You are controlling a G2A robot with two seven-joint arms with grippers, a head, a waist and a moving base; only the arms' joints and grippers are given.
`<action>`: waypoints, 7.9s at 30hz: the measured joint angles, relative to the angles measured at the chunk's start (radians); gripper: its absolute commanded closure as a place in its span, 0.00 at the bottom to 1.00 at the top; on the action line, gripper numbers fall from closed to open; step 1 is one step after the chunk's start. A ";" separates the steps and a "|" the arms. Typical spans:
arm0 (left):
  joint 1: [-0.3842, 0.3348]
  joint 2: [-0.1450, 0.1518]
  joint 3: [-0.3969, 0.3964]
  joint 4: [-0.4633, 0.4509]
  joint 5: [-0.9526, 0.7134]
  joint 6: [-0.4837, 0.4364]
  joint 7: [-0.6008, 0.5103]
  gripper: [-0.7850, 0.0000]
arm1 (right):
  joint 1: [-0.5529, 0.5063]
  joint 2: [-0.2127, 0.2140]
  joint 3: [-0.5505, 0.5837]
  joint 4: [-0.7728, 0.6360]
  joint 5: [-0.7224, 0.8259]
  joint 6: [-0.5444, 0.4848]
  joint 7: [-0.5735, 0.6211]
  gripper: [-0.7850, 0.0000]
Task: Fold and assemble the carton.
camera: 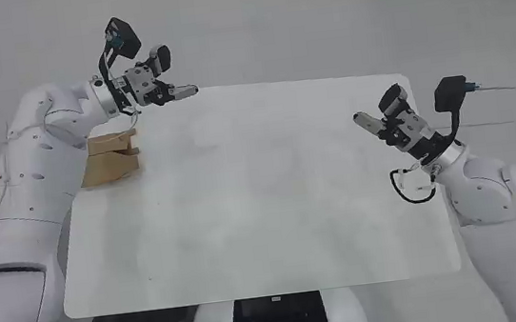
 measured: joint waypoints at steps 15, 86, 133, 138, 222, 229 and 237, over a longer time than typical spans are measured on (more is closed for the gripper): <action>0.000 0.000 0.000 0.000 0.000 0.000 0.000 0.00 | 0.000 0.000 0.000 0.000 0.000 0.000 0.000 0.00; -0.017 0.271 -0.276 0.600 -0.480 0.094 -0.545 0.00 | 0.000 0.000 0.000 0.000 0.000 0.000 0.000 0.00; -0.007 0.185 -0.209 0.848 -0.506 0.409 -0.435 0.65 | 0.000 0.000 0.000 0.000 0.000 0.000 0.000 0.00; -0.011 0.182 -0.211 0.853 -0.517 0.408 -0.454 0.72 | 0.000 0.000 0.000 0.000 0.000 0.000 0.000 0.00; -0.024 0.080 0.099 0.084 -1.288 0.448 -0.919 1.00 | 0.000 0.000 0.000 0.000 0.000 0.000 0.000 0.00; -0.024 0.080 0.099 0.084 -1.288 0.448 -0.919 1.00 | 0.000 0.000 0.000 0.000 0.000 0.000 0.000 0.00; -0.024 0.080 0.099 0.084 -1.288 0.448 -0.919 1.00 | 0.013 -0.007 -0.072 0.031 0.078 -0.004 0.040 0.00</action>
